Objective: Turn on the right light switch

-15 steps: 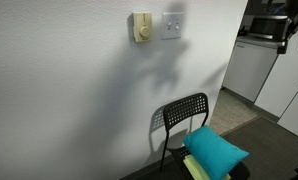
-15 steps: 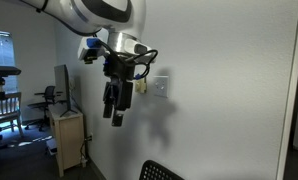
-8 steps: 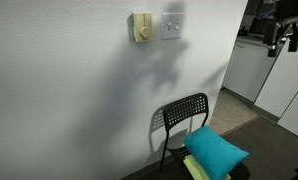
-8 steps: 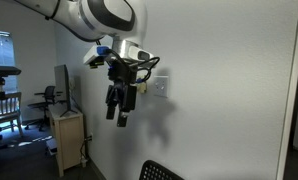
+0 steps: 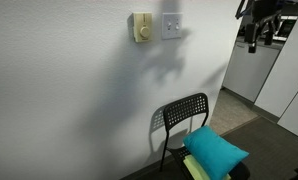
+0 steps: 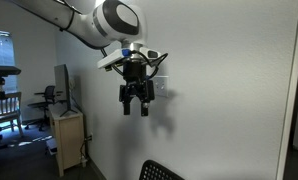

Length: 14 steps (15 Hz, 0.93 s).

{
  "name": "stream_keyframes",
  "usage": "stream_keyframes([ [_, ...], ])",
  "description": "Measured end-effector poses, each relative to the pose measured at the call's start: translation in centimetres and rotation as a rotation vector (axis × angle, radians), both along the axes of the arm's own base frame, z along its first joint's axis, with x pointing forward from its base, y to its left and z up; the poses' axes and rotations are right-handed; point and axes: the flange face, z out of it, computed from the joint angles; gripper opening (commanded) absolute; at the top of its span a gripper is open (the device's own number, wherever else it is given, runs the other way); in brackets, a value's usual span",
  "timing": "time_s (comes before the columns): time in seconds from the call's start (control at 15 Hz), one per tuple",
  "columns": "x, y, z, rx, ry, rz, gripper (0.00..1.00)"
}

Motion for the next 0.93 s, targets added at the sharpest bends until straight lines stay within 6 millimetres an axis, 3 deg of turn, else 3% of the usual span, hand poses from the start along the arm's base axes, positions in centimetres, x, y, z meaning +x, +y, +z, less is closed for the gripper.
stream_keyframes([
  [0.33,3.6,2.2,-0.1,-0.05,-0.089,0.151,1.0],
  [0.93,4.1,2.6,0.0,-0.053,-0.097,0.167,1.0],
])
